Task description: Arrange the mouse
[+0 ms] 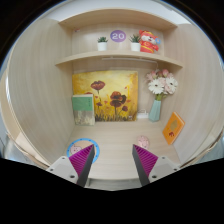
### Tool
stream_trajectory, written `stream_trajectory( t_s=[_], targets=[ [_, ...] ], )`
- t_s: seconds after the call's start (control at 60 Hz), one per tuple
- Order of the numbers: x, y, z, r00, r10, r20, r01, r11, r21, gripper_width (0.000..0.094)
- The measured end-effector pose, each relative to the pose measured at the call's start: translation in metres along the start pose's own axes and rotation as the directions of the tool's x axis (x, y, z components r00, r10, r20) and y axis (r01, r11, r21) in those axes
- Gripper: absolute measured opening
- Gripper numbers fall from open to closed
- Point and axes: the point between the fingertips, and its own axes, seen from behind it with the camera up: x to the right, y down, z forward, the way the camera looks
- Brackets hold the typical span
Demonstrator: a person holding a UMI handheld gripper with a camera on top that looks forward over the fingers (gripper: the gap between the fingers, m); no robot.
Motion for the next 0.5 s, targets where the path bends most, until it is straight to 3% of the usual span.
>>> stream_trajectory(
  t_s=[0.15, 0.5],
  targets=[
    [0.026, 0.041, 0.027, 1.000, -0.021, -0.007, 0.021, 1.000, -0.019, 0.0757],
    [0.140, 0.160, 0.143, 0.994, -0.032, -0.105, 0.009, 0.976, -0.217, 0.0750]
  ],
)
